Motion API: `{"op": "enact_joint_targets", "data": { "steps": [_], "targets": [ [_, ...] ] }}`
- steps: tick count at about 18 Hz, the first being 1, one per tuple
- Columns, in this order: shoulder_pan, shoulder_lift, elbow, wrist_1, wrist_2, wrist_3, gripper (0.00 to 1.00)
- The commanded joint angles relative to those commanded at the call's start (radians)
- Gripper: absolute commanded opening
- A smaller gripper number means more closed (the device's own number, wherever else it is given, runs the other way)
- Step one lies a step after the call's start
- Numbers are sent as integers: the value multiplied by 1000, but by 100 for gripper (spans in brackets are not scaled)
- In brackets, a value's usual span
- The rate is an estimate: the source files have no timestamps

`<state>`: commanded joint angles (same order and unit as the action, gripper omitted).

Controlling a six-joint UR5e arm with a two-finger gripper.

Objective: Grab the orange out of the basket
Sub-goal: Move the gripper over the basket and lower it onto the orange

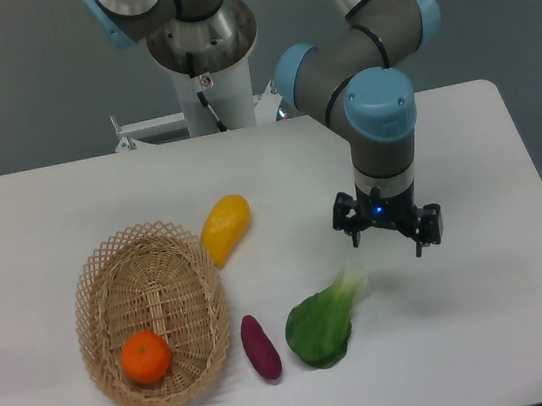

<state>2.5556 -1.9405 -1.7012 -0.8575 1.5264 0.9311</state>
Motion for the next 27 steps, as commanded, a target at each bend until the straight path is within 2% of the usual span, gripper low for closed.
{"op": "enact_joint_targets", "data": {
  "steps": [5, 7, 12, 16, 17, 19, 22, 27],
  "targets": [
    [-38, 5, -2, -2, -35, -67, 100],
    [-73, 5, 3, -3, -46, -96, 100],
    [-182, 0, 20, -3, -45, -293, 100],
    [-250, -8, 21, -6, -57, -360, 100],
    [-262, -12, 28, -8, -64, -418, 100],
    [-314, -44, 79, -8, -71, -527, 100],
    [-379, -81, 112, -8, -74, -580, 100],
    [-422, -107, 123, -6, -74, -598, 100]
  ]
}}
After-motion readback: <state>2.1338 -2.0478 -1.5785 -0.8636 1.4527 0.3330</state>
